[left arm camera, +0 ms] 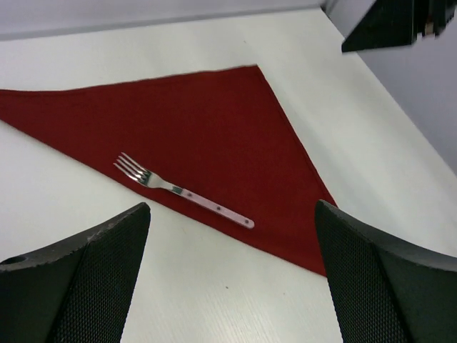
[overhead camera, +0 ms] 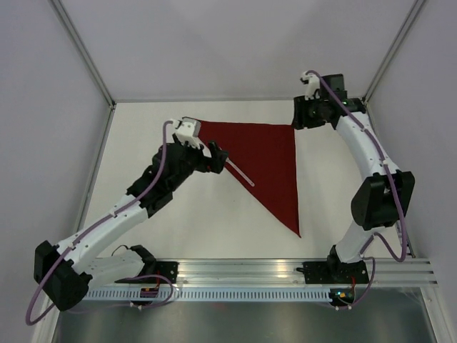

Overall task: Fold the napkin, place the utensils inside, and roll it up
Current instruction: Place the fork on the napkin, then fold the napkin at the center of the board.

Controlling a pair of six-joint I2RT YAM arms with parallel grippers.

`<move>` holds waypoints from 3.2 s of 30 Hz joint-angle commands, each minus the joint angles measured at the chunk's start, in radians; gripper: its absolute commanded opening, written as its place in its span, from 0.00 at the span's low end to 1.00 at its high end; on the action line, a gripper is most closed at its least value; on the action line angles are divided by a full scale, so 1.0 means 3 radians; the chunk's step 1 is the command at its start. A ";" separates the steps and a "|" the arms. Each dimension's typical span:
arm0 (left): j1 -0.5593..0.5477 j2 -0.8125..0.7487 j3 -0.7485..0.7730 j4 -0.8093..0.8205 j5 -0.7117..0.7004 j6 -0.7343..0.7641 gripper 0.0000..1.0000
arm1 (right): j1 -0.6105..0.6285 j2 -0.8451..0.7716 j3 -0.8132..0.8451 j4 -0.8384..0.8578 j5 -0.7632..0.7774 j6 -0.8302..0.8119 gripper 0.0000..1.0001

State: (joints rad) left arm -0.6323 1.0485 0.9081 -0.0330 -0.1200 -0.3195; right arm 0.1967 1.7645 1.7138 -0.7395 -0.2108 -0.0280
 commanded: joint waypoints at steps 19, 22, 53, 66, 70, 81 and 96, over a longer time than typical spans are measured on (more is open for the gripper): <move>-0.2616 0.1792 -0.0848 0.2540 -0.1334 0.1846 1.00 | -0.1070 -0.0497 -0.0707 0.0190 -0.0949 0.0083 0.57; -0.2755 0.2022 -0.1012 0.3180 -0.1069 0.2194 1.00 | -0.1075 -0.0523 -0.0722 0.0215 -0.0954 0.0175 0.57; -0.2791 0.3362 -0.0348 0.3618 -0.0357 0.2425 0.69 | -0.1080 -0.0605 -0.0768 0.0307 -0.0939 0.0237 0.51; -0.2791 0.3536 -0.0210 0.3628 -0.0408 0.2394 0.68 | -0.1080 -0.0630 -0.0799 0.0317 -0.0934 0.0226 0.50; -0.2786 0.3566 -0.0189 0.3664 -0.0505 0.2415 0.68 | -0.1080 -0.0625 -0.0809 0.0323 -0.0929 0.0226 0.49; -0.2791 0.3633 -0.0194 0.3940 -0.0710 0.2573 0.70 | -0.1080 -0.0595 -0.0814 0.0323 -0.0939 0.0221 0.48; -0.2827 0.3715 -0.0159 0.3925 -0.0756 0.2589 0.74 | -0.1080 -0.0569 -0.0829 0.0317 -0.0949 0.0206 0.48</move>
State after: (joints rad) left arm -1.4715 2.1361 0.8387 1.1038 -0.3435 0.4335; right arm -0.1219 1.6165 1.4673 -0.6647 -0.4767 0.0299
